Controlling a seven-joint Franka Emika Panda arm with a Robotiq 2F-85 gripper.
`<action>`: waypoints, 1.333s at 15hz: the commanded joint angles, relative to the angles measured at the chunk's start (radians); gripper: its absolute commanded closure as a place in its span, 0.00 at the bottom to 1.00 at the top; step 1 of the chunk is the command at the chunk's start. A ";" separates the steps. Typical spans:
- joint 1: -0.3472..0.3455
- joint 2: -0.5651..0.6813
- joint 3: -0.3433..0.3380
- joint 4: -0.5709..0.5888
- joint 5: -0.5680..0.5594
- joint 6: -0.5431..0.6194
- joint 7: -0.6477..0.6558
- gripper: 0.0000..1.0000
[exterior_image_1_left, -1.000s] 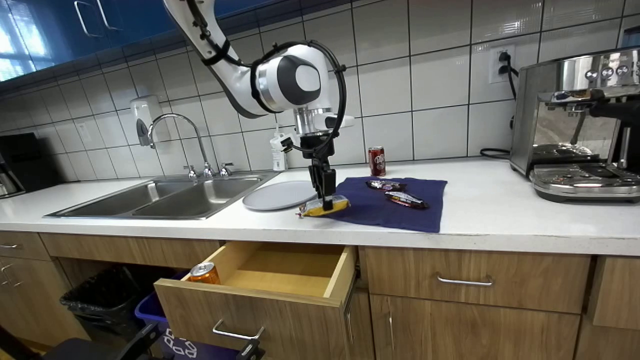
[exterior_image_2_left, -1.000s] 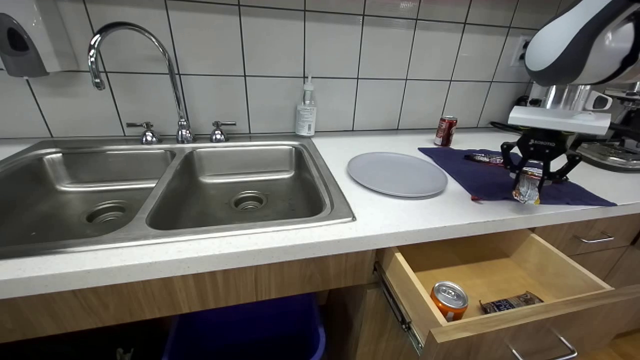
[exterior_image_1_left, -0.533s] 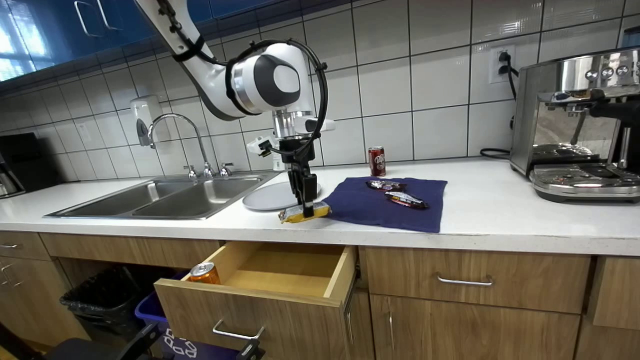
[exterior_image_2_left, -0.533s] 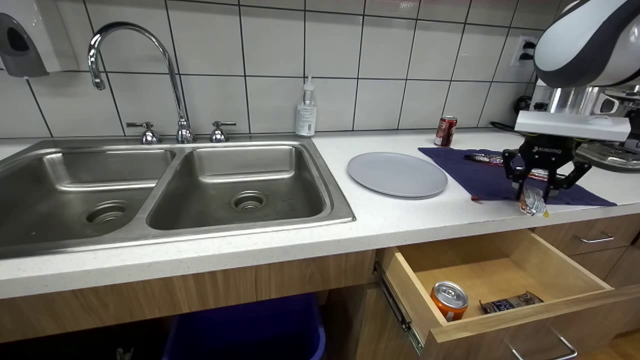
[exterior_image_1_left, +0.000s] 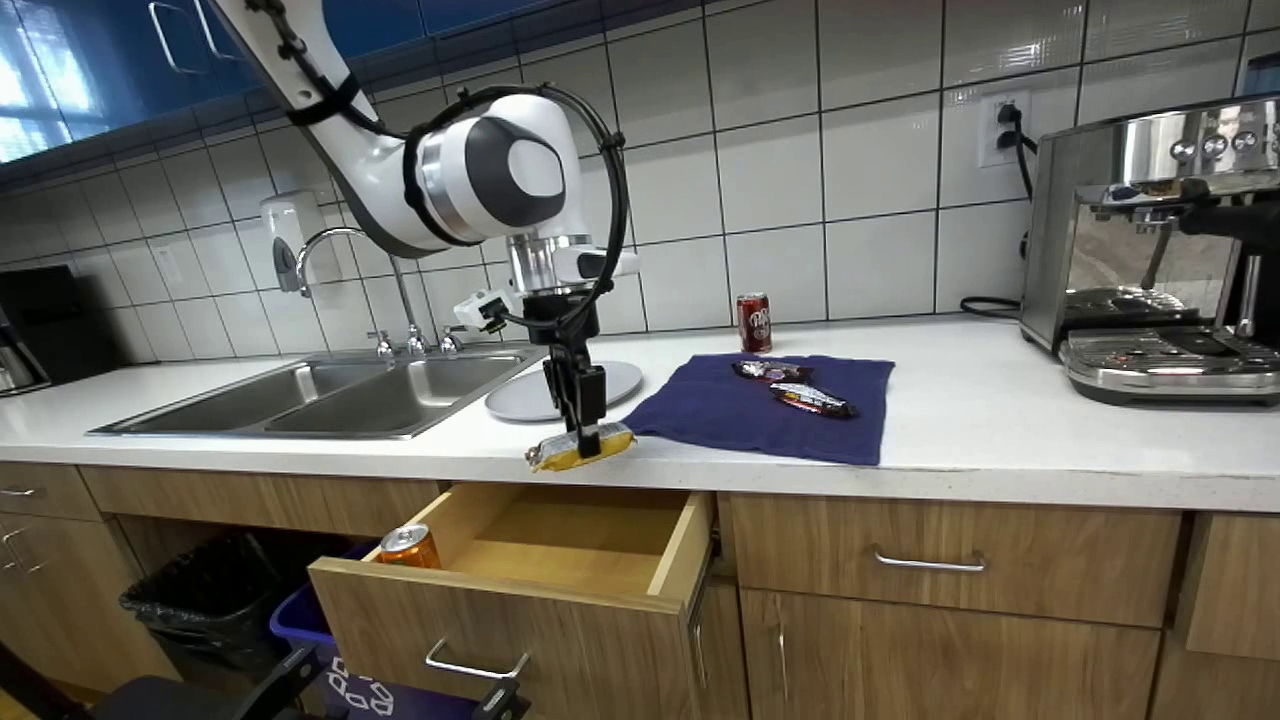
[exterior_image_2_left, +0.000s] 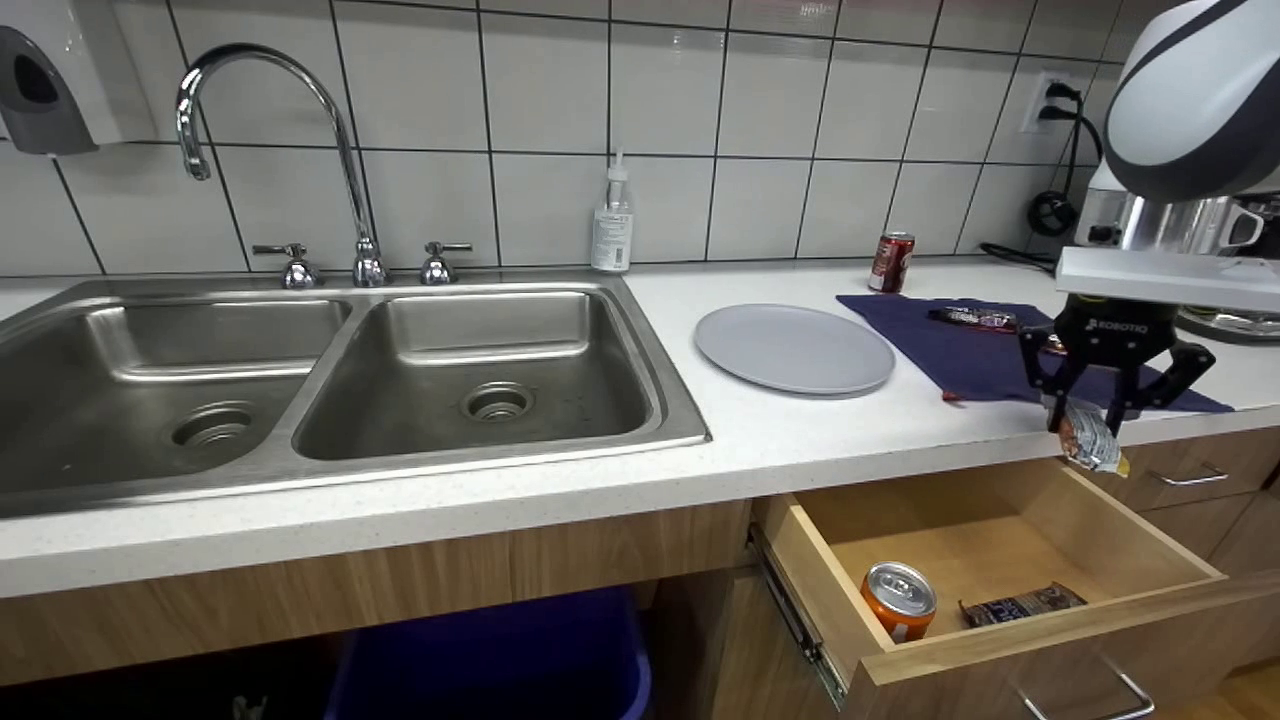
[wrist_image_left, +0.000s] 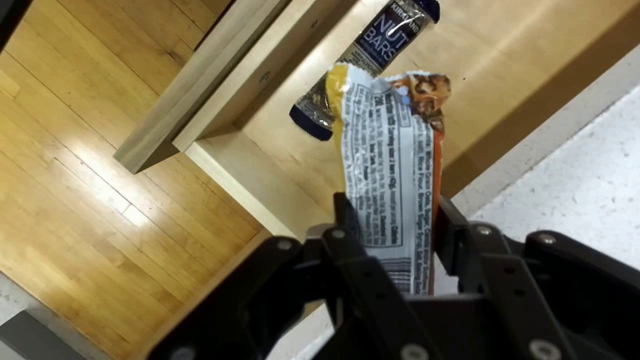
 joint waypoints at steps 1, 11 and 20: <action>-0.002 -0.052 0.011 -0.081 -0.039 0.046 0.050 0.84; -0.003 0.018 0.009 -0.123 -0.017 0.093 0.137 0.84; 0.006 0.084 -0.007 -0.095 -0.018 0.083 0.207 0.34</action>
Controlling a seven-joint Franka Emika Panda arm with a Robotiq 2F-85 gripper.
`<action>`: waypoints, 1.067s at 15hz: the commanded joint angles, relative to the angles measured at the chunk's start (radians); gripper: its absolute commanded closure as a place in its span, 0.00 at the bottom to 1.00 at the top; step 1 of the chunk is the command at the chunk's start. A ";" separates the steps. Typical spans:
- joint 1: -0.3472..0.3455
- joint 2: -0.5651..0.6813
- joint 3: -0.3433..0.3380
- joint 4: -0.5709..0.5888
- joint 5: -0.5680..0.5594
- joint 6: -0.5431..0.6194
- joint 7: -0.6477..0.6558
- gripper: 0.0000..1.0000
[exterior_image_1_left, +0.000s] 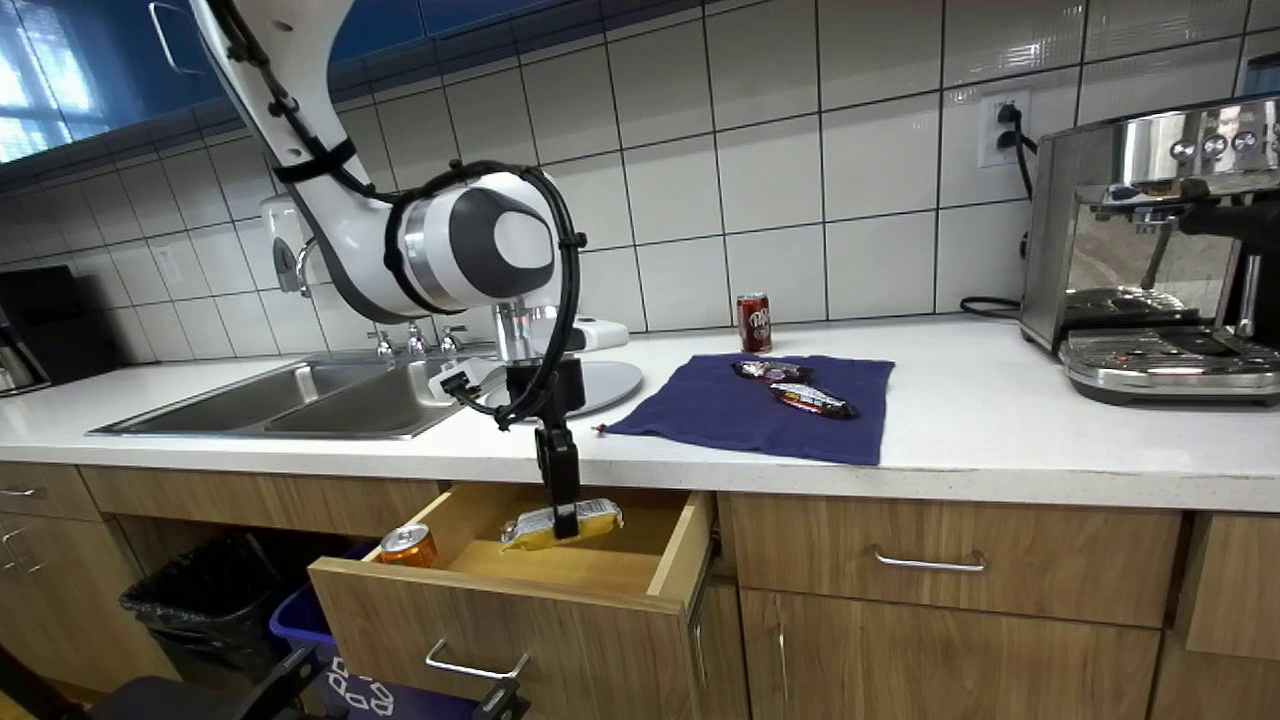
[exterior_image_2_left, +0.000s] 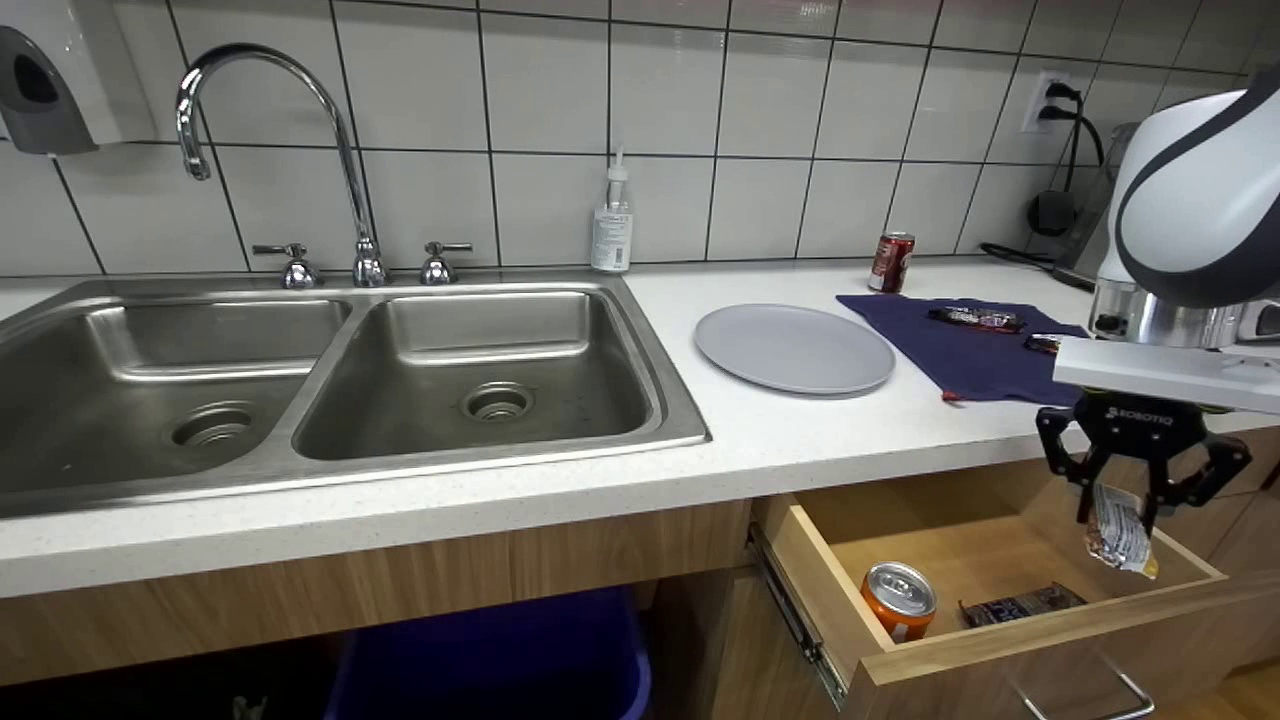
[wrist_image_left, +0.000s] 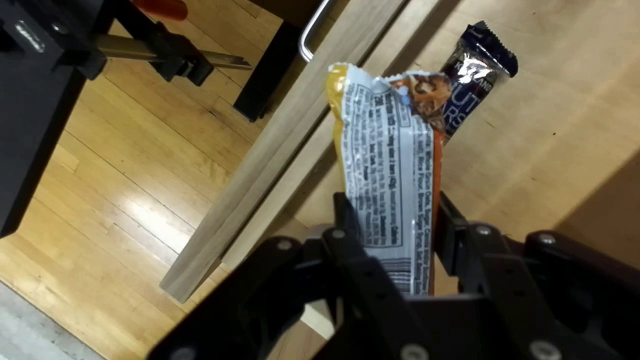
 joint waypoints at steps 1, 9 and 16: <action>0.006 0.016 -0.008 0.017 -0.007 0.000 0.048 0.34; 0.005 -0.060 -0.014 -0.010 -0.012 -0.002 0.066 0.00; -0.012 -0.160 -0.005 -0.024 -0.026 -0.015 0.072 0.00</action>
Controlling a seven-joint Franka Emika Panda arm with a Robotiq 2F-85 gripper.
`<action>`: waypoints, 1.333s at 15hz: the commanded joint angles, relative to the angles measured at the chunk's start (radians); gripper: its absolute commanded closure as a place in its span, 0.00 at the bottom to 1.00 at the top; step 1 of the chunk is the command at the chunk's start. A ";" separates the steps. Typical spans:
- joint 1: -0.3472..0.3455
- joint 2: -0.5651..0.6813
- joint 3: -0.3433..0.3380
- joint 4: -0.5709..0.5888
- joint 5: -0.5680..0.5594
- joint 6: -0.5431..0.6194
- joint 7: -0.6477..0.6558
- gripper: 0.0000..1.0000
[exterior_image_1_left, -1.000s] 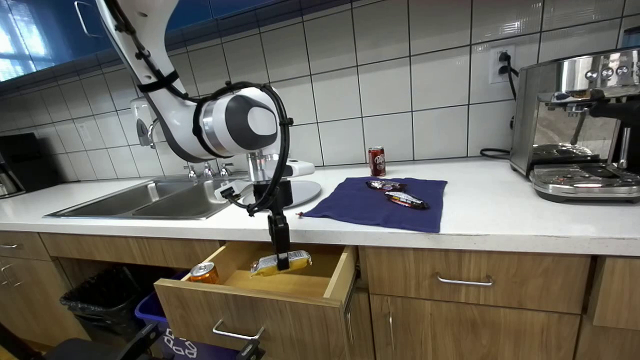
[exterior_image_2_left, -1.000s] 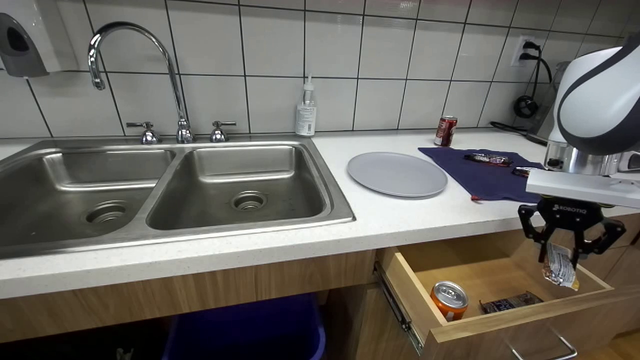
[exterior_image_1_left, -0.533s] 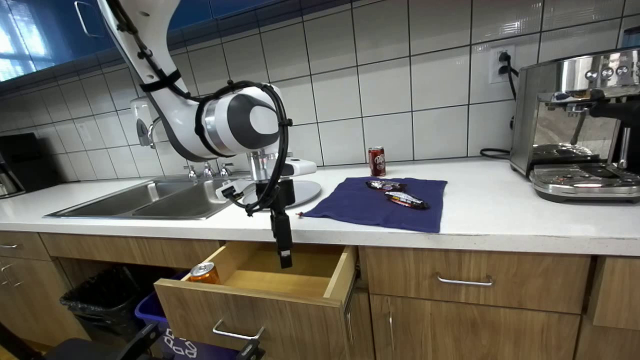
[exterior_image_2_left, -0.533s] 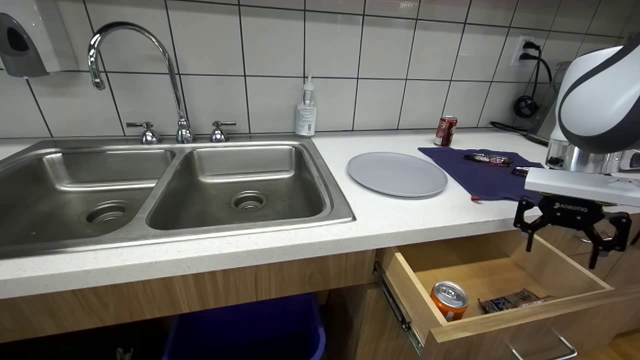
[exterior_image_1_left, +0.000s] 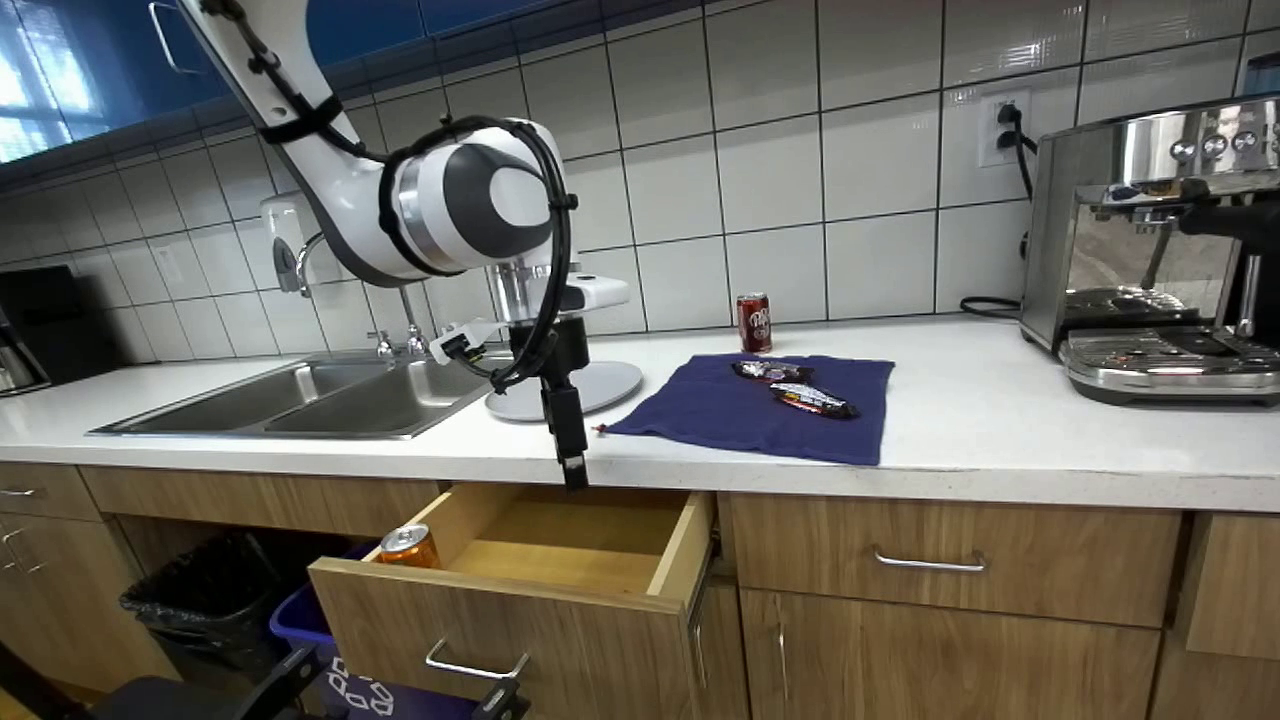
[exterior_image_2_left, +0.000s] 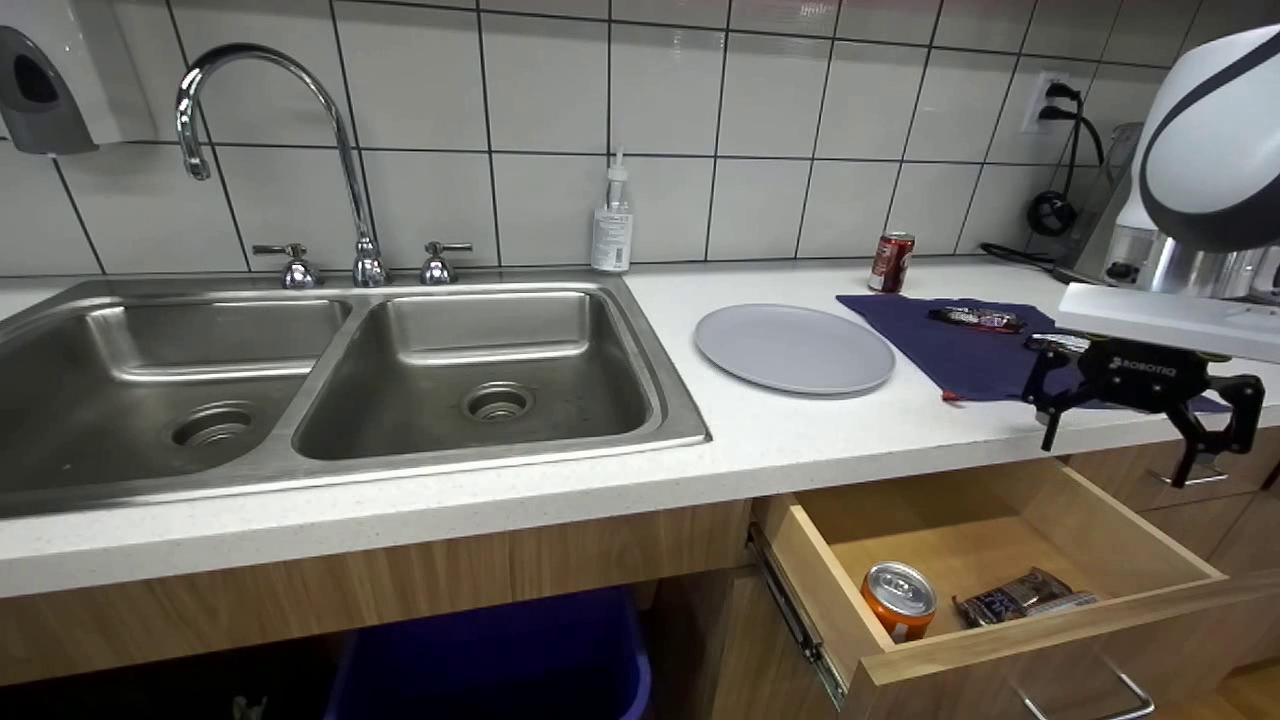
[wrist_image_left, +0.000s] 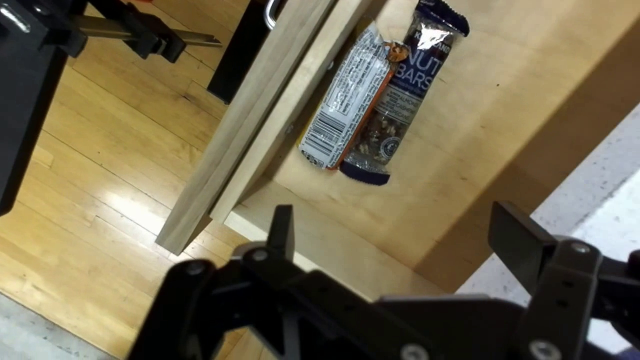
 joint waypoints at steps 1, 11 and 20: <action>-0.017 -0.078 0.007 -0.025 -0.027 -0.018 0.036 0.00; -0.098 -0.063 -0.005 0.092 -0.002 -0.063 -0.028 0.00; -0.146 0.024 -0.026 0.253 0.032 -0.105 -0.092 0.00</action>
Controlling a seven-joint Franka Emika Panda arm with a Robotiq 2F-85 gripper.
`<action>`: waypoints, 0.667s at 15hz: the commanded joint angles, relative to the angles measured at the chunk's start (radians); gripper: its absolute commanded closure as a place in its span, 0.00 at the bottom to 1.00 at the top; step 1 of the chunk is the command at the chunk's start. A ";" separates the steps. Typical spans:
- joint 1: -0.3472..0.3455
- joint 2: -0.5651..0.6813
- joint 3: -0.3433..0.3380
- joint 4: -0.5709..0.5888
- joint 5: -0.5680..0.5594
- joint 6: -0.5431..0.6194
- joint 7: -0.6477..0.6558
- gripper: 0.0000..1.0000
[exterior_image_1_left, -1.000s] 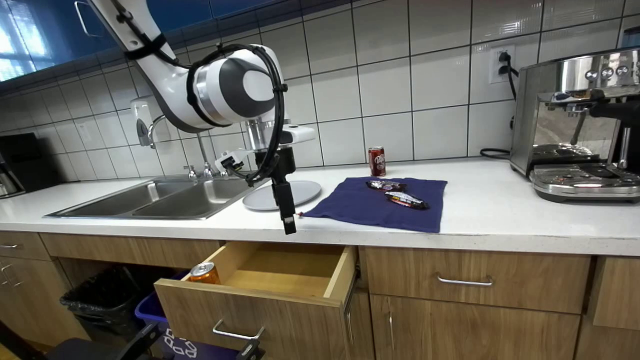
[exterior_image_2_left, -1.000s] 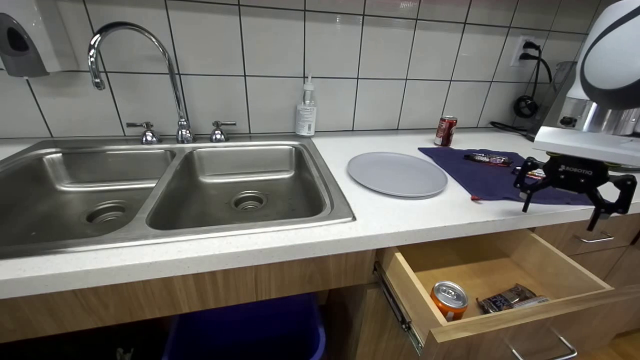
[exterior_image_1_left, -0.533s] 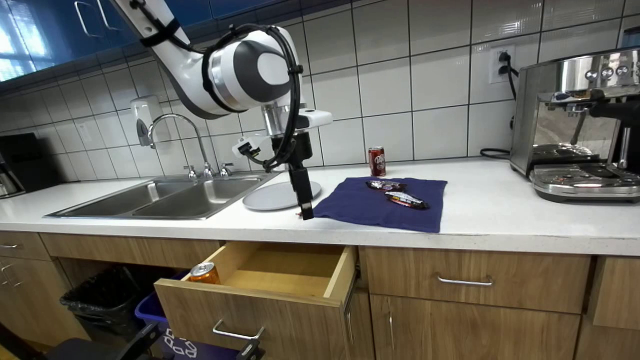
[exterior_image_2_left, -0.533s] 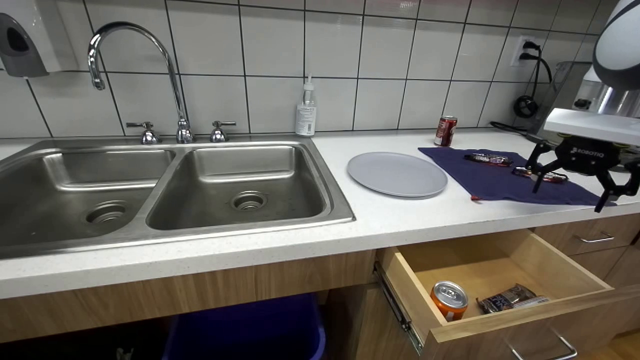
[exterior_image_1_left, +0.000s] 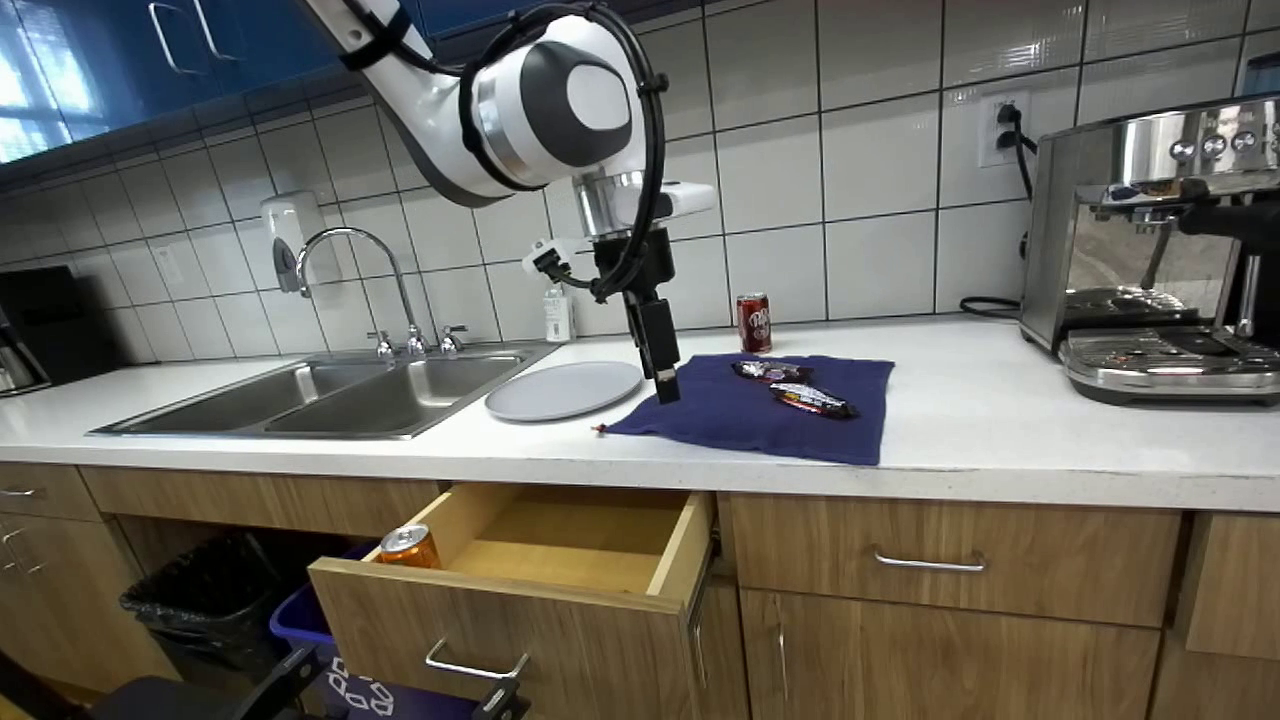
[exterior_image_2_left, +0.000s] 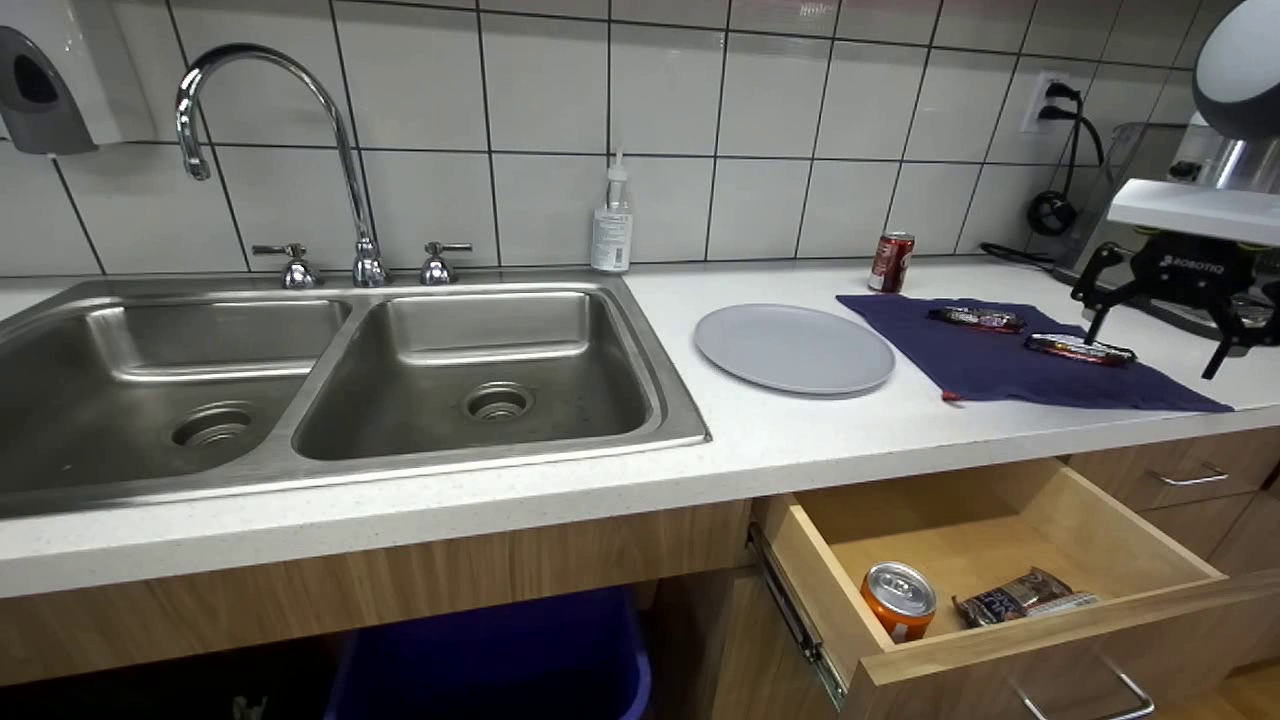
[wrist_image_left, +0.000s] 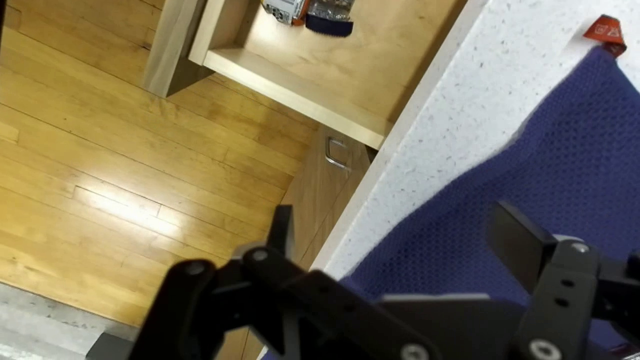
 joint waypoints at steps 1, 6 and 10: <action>-0.021 0.063 -0.001 0.095 0.032 -0.049 -0.048 0.00; -0.028 0.130 -0.015 0.173 0.061 -0.063 -0.050 0.00; -0.028 0.180 -0.025 0.232 0.085 -0.083 -0.036 0.00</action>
